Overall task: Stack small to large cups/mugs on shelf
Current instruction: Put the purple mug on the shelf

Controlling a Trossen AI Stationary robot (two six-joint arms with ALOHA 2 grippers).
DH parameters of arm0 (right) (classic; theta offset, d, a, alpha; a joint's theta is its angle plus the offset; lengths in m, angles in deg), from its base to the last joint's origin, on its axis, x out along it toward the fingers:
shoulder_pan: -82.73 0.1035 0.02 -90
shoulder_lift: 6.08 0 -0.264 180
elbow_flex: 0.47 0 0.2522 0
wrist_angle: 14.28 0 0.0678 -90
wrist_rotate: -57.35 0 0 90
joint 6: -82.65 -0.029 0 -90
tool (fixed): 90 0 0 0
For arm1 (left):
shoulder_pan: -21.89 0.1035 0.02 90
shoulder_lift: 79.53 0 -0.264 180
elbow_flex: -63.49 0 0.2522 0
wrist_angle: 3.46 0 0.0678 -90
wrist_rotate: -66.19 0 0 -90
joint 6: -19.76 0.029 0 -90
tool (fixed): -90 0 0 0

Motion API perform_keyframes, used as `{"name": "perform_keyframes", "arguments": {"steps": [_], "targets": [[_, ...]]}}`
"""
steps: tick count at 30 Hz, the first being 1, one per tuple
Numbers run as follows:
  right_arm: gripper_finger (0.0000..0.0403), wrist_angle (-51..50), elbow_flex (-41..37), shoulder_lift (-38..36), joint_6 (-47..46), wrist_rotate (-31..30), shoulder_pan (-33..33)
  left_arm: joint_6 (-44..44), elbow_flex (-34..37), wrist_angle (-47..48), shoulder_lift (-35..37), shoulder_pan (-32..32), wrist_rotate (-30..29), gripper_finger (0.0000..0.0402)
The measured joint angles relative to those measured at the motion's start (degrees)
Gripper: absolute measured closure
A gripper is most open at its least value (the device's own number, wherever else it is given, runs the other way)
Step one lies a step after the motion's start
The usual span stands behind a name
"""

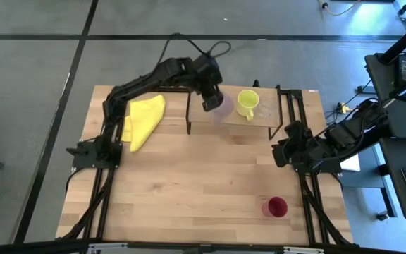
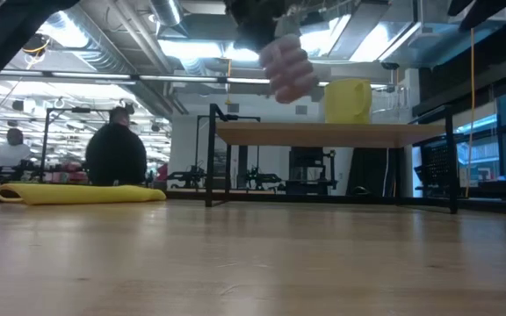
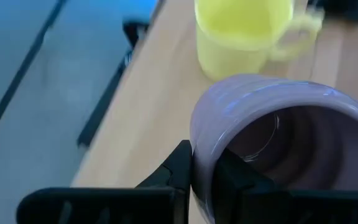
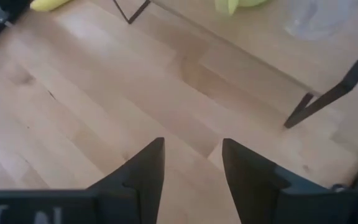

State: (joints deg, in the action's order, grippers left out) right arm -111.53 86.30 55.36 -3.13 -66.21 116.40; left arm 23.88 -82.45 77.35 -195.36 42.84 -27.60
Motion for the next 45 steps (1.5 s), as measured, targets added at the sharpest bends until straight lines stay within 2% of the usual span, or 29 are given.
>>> {"name": "perform_keyframes", "arguments": {"steps": [7, 14, 29, 35, 45], "targets": [[0.024, 4.3, -4.9, 1.0, -7.7, -0.3, 0.0, 3.9, -0.1, -2.5, -1.1, 5.2, 2.8, 0.0375], [0.024, 6.9, -4.6, 1.4, -10.3, -7.4, -0.7, 5.7, 0.0, 1.2, -3.5, 8.0, 8.3, 0.0375], [0.024, 9.2, -4.5, 1.6, -10.2, -8.9, -2.5, 6.9, 0.0, 5.0, -4.0, 8.0, 6.8, 0.0375], [0.024, 9.2, -4.5, 1.6, -10.2, -8.9, -2.5, 6.9, 0.0, 4.9, -3.9, 7.8, 4.4, 0.0348], [0.024, 9.0, -4.5, 1.6, -9.9, -8.9, -2.5, 7.0, 0.0, 2.4, -3.9, 7.8, 7.4, 0.0357]]}}
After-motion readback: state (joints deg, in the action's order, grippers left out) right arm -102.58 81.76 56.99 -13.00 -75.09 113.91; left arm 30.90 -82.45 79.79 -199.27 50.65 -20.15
